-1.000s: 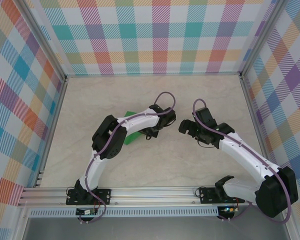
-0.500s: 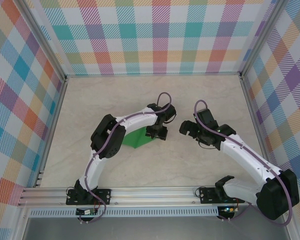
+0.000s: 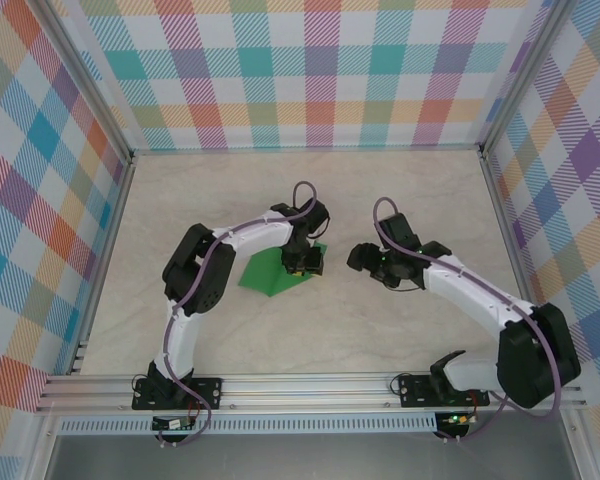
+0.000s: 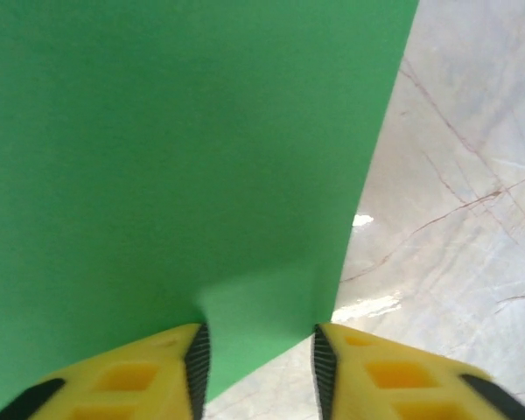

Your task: Fold a paper plane with a square sheet of paper (pick it up from the middle)

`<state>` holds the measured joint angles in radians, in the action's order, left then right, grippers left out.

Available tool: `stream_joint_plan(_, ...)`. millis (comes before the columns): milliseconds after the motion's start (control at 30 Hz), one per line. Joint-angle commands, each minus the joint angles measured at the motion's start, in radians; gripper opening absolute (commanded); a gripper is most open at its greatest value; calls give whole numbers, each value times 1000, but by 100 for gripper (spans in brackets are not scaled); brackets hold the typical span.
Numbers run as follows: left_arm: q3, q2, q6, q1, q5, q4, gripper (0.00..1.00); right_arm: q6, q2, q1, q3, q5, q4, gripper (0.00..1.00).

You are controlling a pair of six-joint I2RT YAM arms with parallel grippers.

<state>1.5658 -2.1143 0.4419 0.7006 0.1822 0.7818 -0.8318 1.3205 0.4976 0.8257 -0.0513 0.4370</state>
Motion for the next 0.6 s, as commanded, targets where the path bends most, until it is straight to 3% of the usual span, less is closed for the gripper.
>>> stream_joint_plan(0,-41,21,12,-11,17,-15,28,-39,79,-4,36,-144,-147,58)
stream_joint_plan(133,-76,19,22,-25,16,-29,15,-87,199,11,59,-236,-266,36)
stream_joint_plan(267,-92,19,36,-32,16,-33,7,-133,292,34,99,-245,-314,24)
stream_joint_plan(567,-78,70,37,-32,55,-30,3,-166,383,38,133,-249,-330,17)
